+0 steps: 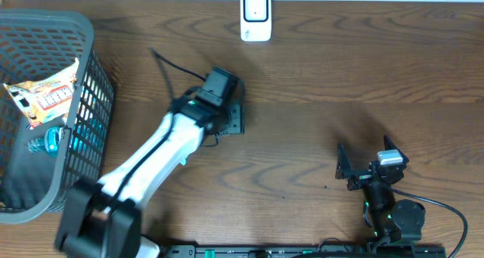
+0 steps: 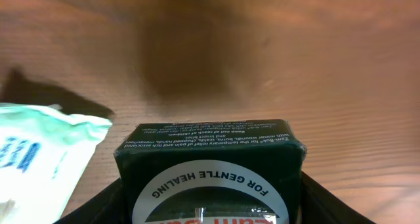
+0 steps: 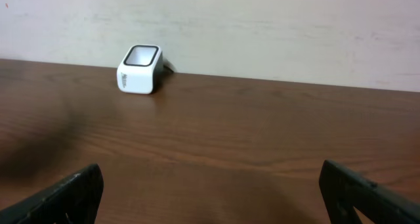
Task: Scan the item barcode
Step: 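Carry the tin out and set it beside the wipes pack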
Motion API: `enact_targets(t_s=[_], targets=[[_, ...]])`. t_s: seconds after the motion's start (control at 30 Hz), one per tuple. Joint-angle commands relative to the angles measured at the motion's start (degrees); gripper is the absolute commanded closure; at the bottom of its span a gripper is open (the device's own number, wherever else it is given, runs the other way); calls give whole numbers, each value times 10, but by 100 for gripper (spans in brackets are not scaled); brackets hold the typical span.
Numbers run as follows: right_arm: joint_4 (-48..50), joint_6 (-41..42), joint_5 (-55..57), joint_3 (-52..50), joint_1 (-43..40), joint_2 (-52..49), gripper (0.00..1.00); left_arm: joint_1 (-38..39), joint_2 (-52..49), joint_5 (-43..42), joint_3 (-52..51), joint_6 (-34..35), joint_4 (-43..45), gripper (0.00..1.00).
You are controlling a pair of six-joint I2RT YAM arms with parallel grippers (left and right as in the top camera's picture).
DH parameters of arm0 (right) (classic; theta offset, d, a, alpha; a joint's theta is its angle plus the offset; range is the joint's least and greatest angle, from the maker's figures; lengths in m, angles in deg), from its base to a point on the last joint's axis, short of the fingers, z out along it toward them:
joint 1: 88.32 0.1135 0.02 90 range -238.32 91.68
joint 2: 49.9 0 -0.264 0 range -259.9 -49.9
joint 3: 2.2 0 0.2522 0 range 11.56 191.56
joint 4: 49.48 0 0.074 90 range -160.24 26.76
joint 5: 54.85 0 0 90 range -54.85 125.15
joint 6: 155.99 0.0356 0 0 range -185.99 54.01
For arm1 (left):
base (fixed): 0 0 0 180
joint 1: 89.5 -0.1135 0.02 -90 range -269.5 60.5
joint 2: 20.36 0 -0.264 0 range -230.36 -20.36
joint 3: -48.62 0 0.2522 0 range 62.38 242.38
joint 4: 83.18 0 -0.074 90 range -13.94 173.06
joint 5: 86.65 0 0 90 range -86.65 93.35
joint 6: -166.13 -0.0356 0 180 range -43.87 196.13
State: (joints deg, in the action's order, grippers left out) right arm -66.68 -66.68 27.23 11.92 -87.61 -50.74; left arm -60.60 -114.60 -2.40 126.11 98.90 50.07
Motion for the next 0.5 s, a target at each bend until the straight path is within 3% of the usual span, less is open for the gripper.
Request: enact_targets(t_s=[0.0, 0.3, 0.47], targets=[[-2, -2, 1, 0, 6, 5, 1, 4, -41, 39, 12, -57, -2, 44], [-2, -2, 1, 0, 6, 5, 1, 3, -87, 77, 2, -100, -19, 44], [-2, -2, 1, 0, 6, 5, 1, 0, -87, 140, -15, -101, -4, 43]])
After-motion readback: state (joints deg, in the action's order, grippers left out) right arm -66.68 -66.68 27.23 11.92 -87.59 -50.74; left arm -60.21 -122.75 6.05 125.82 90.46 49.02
